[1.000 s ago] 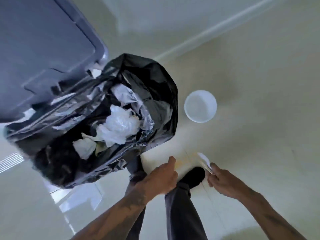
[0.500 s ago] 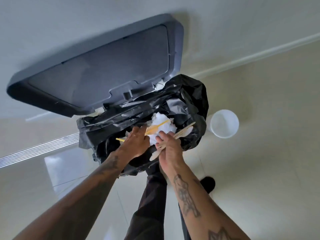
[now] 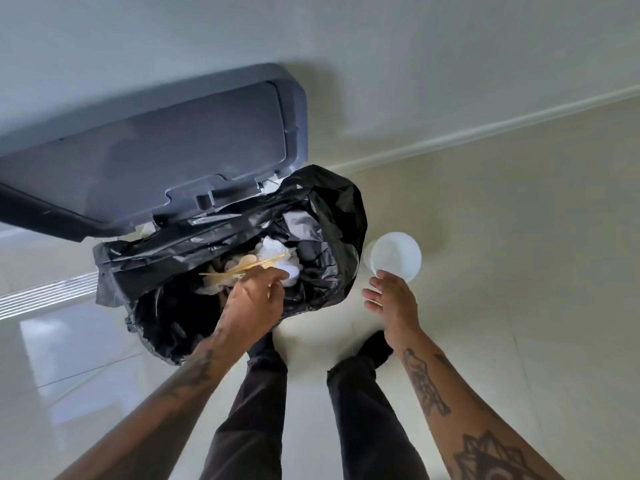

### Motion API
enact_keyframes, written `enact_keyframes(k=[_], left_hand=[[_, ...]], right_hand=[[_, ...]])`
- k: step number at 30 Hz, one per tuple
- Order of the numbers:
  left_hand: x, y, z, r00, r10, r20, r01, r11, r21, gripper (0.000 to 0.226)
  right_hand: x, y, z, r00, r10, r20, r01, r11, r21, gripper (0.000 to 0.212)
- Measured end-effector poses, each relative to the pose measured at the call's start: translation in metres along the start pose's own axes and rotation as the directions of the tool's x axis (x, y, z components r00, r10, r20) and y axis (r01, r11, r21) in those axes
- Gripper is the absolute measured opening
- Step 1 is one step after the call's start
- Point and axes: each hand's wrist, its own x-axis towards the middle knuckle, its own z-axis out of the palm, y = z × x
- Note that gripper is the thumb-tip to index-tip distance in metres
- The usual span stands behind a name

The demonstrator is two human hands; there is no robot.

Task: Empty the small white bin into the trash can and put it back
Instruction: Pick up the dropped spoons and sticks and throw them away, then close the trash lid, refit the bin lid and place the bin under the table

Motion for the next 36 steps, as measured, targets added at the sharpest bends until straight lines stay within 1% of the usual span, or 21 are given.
enact_keyframes(k=[3, 5, 7, 10, 12, 15, 17, 20, 22, 24, 26, 28, 32, 34, 36], left_hand=[[0.003, 0.049, 0.033, 0.993, 0.079, 0.089, -0.077, 0.997, -0.030, 0.027], [0.009, 0.079, 0.062, 0.982, 0.096, 0.166, -0.091, 0.995, -0.035, 0.028], [0.019, 0.103, 0.096, 0.977, 0.060, 0.203, -0.056, 0.998, -0.024, 0.029], [0.049, 0.121, 0.152, 0.979, -0.085, 0.188, 0.089, 0.996, -0.014, 0.033], [0.078, 0.123, 0.193, 0.968, -0.164, 0.191, 0.164, 0.986, 0.014, 0.036], [0.122, 0.118, 0.253, 0.947, -0.252, 0.198, 0.239, 0.967, 0.089, 0.042], [0.150, 0.108, 0.287, 0.938, -0.287, 0.194, 0.270, 0.957, 0.110, 0.050], [0.185, 0.083, 0.327, 0.936, -0.291, 0.199, 0.282, 0.957, 0.072, 0.061], [0.204, 0.066, 0.347, 0.940, -0.277, 0.197, 0.278, 0.960, 0.024, 0.065], [0.216, 0.052, 0.361, 0.950, -0.262, 0.169, 0.271, 0.962, -0.034, 0.064], [0.218, 0.044, 0.368, 0.959, -0.252, 0.128, 0.263, 0.962, -0.073, 0.063], [0.207, 0.040, 0.368, 0.962, -0.247, 0.120, 0.258, 0.962, -0.087, 0.062], [0.167, 0.051, 0.344, 0.961, -0.240, 0.140, 0.247, 0.968, -0.036, 0.060], [0.144, 0.075, 0.322, 0.967, -0.214, 0.138, 0.218, 0.976, -0.015, 0.058], [0.118, 0.110, 0.295, 0.972, -0.179, 0.153, 0.191, 0.979, -0.067, 0.058]], right_hand=[[0.025, -0.008, -0.054, 0.993, -0.008, -0.117, -0.002, 0.996, -0.090, 0.030], [0.045, -0.009, -0.086, 0.990, -0.018, -0.139, -0.009, 0.982, -0.189, 0.033], [0.071, -0.012, -0.113, 0.994, -0.019, -0.105, -0.014, 0.955, -0.298, 0.038], [0.121, -0.020, -0.140, 0.999, -0.048, -0.005, 0.041, 0.886, -0.462, 0.041], [0.158, -0.026, -0.154, 0.995, -0.091, 0.027, 0.091, 0.841, -0.533, 0.042], [0.215, -0.027, -0.173, 0.992, -0.114, 0.054, 0.123, 0.801, -0.586, 0.044], [0.256, -0.024, -0.178, 0.987, -0.125, 0.098, 0.159, 0.775, -0.612, 0.047], [0.312, -0.016, -0.173, 0.967, -0.182, 0.177, 0.254, 0.734, -0.630, 0.051], [0.341, -0.006, -0.164, 0.953, -0.183, 0.243, 0.298, 0.715, -0.632, 0.053], [0.361, 0.007, -0.155, 0.946, -0.176, 0.271, 0.312, 0.719, -0.621, 0.054], [0.371, 0.019, -0.150, 0.950, -0.194, 0.246, 0.307, 0.734, -0.606, 0.056], [0.368, 0.030, -0.152, 0.952, -0.221, 0.212, 0.306, 0.727, -0.615, 0.056], [0.319, 0.033, -0.170, 0.933, -0.283, 0.224, 0.361, 0.723, -0.589, 0.047], [0.282, 0.018, -0.184, 0.917, -0.331, 0.224, 0.399, 0.713, -0.576, 0.044], [0.239, -0.006, -0.201, 0.897, -0.390, 0.209, 0.436, 0.695, -0.571, 0.046]])
